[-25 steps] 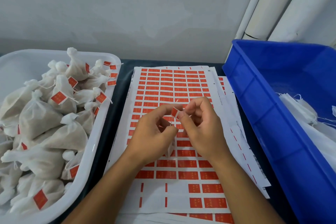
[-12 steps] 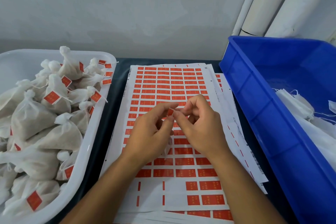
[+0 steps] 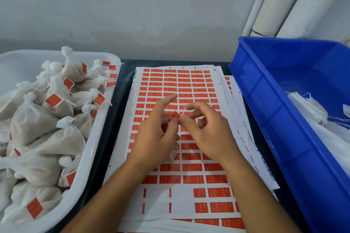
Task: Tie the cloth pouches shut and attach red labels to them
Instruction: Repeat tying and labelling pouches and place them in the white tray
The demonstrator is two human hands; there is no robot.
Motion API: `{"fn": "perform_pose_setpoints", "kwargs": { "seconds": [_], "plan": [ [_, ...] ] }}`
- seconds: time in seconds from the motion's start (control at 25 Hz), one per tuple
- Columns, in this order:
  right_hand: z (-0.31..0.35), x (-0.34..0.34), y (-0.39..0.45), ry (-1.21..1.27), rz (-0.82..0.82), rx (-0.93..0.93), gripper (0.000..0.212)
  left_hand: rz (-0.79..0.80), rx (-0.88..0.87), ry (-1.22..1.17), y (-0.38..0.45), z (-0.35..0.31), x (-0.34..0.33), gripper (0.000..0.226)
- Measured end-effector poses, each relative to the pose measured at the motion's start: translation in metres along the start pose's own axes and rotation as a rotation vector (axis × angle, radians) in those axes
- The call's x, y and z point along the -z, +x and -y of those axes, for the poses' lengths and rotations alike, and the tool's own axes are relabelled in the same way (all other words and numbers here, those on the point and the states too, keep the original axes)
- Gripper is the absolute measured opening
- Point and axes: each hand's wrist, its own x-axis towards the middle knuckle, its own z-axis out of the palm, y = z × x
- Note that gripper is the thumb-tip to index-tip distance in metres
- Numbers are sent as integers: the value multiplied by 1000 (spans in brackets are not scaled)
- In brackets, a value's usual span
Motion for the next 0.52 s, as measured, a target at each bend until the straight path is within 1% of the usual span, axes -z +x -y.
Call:
{"fn": "perform_pose_setpoints", "kwargs": {
  "seconds": [0.08,0.2,0.4,0.52],
  "plan": [
    [-1,-1,2,113,46,-49,15,7,2,-16,0,-1,0,52],
    [0,-4,2,184,39,-47,5,6,8,-32,-1,-3,0,50],
    [0,-4,2,203,-3,-66,5,-16,35,-40,0,-7,0,50],
    [0,-6,2,224,-35,-98,3,-81,20,-28,0,-7,0,48]
  ]
}}
